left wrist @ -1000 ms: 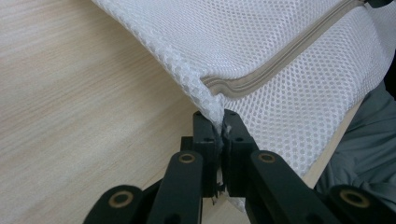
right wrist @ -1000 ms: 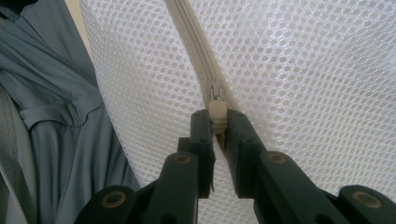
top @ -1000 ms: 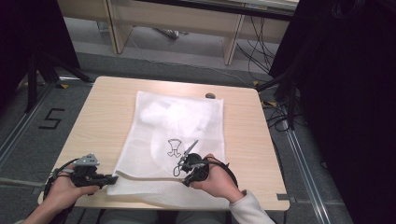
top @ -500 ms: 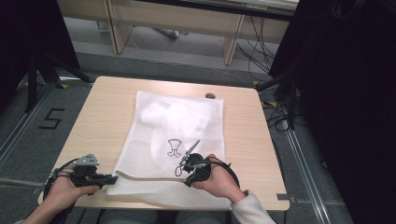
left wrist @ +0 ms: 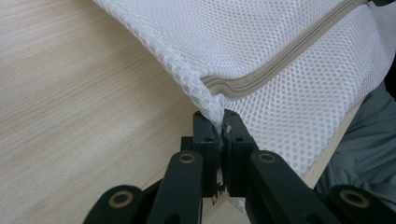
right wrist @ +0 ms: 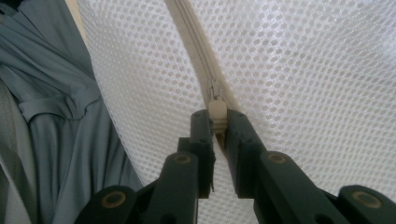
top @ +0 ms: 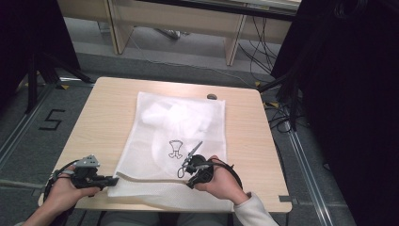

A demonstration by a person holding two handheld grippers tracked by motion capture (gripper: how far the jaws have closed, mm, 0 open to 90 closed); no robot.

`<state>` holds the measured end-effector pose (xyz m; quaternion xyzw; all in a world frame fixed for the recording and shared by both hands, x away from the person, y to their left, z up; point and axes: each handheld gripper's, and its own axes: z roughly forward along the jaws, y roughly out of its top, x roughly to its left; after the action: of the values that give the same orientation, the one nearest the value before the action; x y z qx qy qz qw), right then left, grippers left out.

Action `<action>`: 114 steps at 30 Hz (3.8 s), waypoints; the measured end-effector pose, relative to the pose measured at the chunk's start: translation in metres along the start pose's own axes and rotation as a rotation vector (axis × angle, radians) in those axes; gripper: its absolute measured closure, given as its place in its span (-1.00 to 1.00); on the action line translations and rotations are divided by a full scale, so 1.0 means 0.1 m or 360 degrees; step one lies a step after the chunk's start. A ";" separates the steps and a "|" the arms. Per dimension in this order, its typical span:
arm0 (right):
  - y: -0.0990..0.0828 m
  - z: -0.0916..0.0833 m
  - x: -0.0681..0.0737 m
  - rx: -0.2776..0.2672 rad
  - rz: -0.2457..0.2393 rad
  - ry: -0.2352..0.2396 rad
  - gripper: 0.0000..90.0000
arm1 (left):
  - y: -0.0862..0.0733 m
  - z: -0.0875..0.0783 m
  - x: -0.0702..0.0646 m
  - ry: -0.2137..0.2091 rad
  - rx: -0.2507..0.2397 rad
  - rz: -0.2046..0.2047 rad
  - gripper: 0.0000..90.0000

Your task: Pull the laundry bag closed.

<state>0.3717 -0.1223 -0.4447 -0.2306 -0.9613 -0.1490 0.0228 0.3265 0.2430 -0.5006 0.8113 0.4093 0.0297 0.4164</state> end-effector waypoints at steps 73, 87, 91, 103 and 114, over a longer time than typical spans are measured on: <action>-0.22 -0.11 -0.10 -0.0004 0.0076 -0.0003 0.83 | 0.00 -0.01 0.00 -0.0001 -0.0007 -0.0012 0.90; -0.25 -0.13 -0.11 0.0018 0.0094 -0.0016 0.83 | 0.01 -0.03 0.02 -0.0002 0.0029 -0.0004 0.90; -0.28 -0.14 -0.12 0.0002 0.0104 -0.0001 0.83 | 0.00 -0.02 0.01 0.0007 -0.0002 -0.0007 0.90; -0.33 -0.15 -0.15 0.0005 0.0098 -0.0005 0.83 | 0.00 -0.02 0.01 0.0009 -0.0006 -0.0013 0.90; -0.36 -0.17 -0.14 0.0005 0.0139 -0.0016 0.82 | 0.00 -0.02 0.01 0.0006 -0.0007 -0.0014 0.90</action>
<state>0.3677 -0.1635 -0.4402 -0.2731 -0.9507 -0.1450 0.0250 0.3262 0.2452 -0.4997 0.8085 0.4135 0.0305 0.4176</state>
